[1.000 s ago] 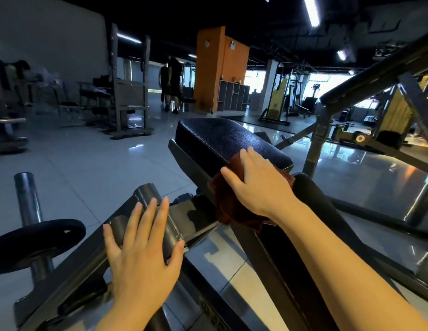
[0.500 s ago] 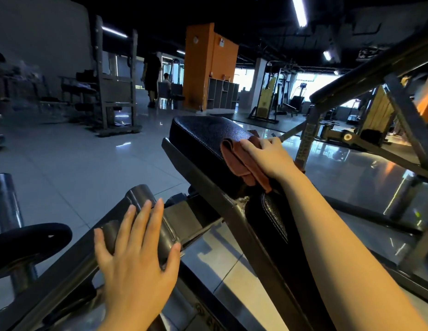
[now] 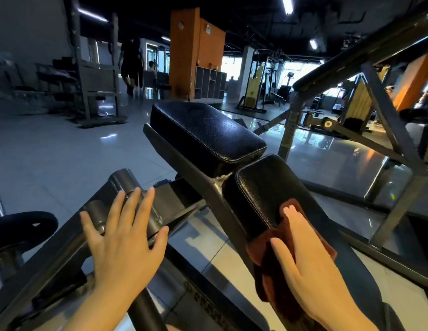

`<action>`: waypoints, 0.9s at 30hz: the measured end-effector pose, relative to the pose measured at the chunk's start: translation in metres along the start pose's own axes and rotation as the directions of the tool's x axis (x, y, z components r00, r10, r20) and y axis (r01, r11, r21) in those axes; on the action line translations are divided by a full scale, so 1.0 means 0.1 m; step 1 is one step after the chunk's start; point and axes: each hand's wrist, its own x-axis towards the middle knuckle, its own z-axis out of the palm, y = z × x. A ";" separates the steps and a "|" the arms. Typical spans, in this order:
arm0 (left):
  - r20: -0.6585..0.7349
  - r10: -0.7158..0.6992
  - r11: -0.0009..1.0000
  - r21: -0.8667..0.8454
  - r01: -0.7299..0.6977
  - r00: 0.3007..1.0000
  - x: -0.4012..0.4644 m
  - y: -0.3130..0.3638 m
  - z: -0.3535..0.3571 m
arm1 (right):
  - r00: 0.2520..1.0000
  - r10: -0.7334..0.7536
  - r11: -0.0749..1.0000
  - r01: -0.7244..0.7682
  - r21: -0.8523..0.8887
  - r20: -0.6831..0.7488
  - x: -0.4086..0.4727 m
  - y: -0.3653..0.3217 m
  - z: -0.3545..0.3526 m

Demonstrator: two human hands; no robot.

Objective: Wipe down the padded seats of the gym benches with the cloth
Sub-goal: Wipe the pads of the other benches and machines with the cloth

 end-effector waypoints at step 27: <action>-0.037 -0.038 0.999 -0.041 0.036 0.999 -0.06 0.05 -0.06 | 0.869 -0.413 0.891 0.324 -0.318 -0.272 0.51 -0.47 0.34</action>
